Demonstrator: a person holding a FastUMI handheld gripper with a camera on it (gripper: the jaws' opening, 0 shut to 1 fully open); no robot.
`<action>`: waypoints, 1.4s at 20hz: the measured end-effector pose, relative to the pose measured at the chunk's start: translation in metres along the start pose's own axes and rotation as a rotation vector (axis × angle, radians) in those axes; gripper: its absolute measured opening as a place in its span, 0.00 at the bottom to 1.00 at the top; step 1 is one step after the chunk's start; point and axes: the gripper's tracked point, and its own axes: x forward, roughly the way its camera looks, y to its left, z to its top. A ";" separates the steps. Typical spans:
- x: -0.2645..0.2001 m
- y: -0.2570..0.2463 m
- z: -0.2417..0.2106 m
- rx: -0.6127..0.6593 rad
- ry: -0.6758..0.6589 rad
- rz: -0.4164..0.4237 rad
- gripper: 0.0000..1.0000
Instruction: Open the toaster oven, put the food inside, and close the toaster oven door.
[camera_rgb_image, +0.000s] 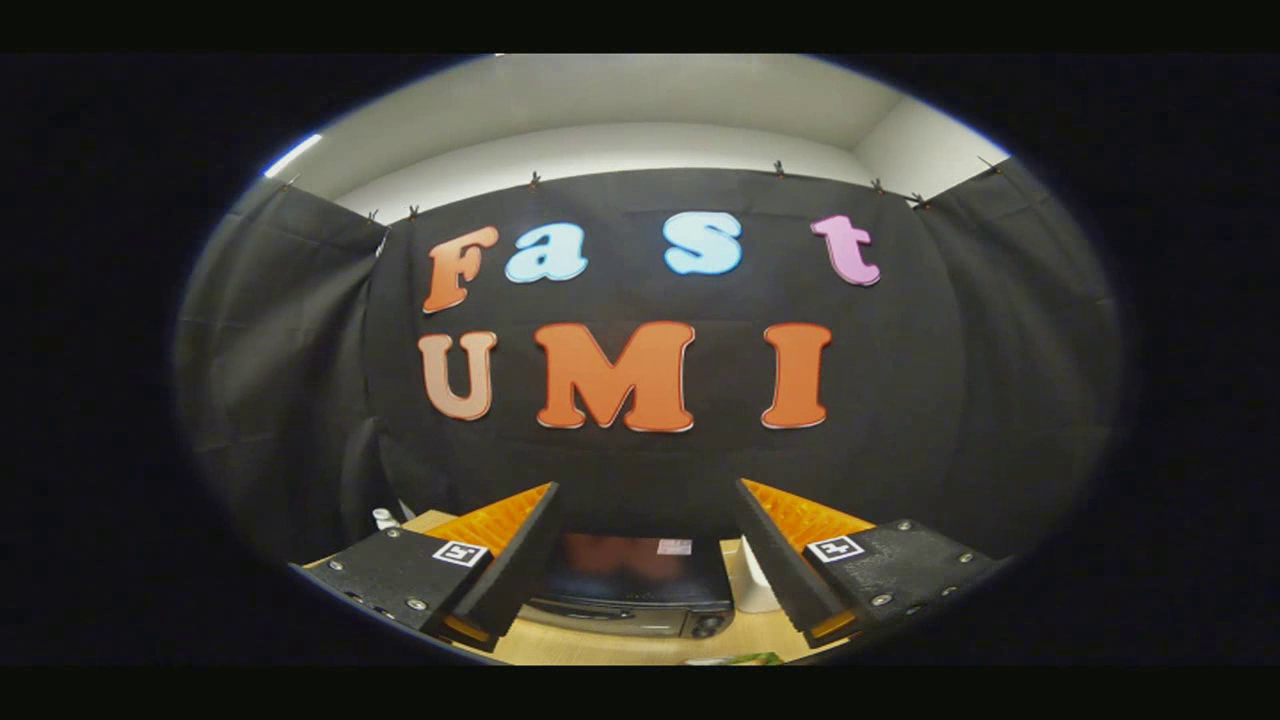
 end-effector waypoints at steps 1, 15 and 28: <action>0.002 0.006 -0.019 -0.002 0.044 0.016 1.00; 0.055 0.057 -0.207 -0.011 0.430 0.029 0.96; 0.027 0.083 -0.248 -0.019 0.427 0.065 0.75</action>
